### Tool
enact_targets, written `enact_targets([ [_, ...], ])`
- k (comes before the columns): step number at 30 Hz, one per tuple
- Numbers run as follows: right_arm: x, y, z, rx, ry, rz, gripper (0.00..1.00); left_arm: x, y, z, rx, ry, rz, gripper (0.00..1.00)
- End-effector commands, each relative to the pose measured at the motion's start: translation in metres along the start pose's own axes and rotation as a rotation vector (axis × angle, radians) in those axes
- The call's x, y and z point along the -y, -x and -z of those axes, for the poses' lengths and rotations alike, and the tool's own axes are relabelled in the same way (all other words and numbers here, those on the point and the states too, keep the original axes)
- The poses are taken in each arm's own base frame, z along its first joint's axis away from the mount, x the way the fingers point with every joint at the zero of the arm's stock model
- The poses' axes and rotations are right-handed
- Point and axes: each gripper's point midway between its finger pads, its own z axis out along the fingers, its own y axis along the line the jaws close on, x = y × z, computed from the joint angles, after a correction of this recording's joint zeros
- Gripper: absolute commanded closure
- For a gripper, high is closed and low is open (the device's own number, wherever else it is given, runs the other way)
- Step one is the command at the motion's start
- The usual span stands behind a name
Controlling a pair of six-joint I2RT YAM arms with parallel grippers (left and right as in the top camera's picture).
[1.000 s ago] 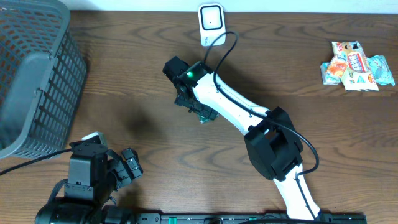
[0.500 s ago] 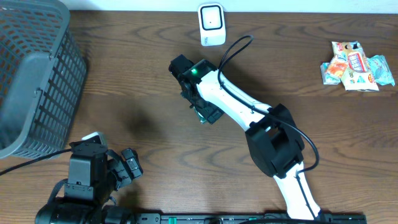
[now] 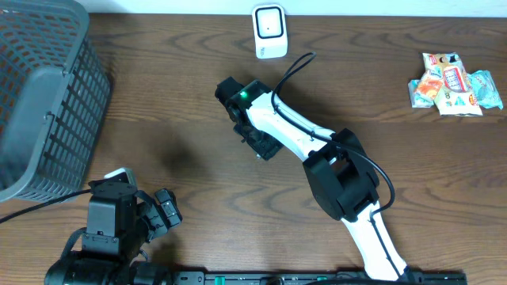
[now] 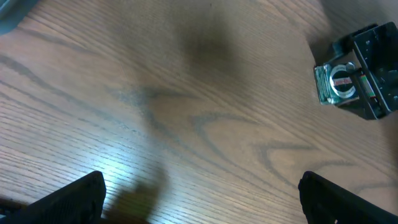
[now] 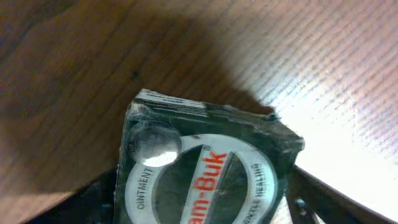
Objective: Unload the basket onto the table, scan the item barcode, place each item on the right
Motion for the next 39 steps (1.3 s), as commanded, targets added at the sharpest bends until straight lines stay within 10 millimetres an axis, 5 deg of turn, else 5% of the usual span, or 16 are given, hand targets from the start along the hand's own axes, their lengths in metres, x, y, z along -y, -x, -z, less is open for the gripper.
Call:
enact_targets([
  [1,0.008,0.006,-0.008,0.001,-0.035,0.095,0.32,-0.002,0.0,0.0,0.005,0.009,0.0,0.02],
  [11,-0.006,0.017,0.001,0.009,0.017,0.376,0.48,-0.002,0.0,0.0,0.006,0.009,0.0,0.02],
  [16,-0.013,0.025,0.007,0.022,0.046,0.57,0.49,-0.002,0.0,0.0,0.006,0.009,0.0,0.02],
  [30,-0.015,0.021,0.025,-0.001,0.086,1.5,0.55,-0.002,0.0,0.0,0.006,0.009,0.0,0.03],
  [36,-0.003,0.065,0.028,0.162,-0.165,1.588,0.44,-0.002,0.0,0.0,0.006,0.009,0.0,0.02],
  [38,-0.001,0.074,0.03,0.195,-0.215,1.585,0.01,-0.002,0.0,0.0,0.006,0.009,0.0,0.02],
  [39,-0.001,0.078,0.031,0.212,-0.237,1.583,0.01,-0.002,0.0,0.0,0.006,0.009,0.0,0.02],
])
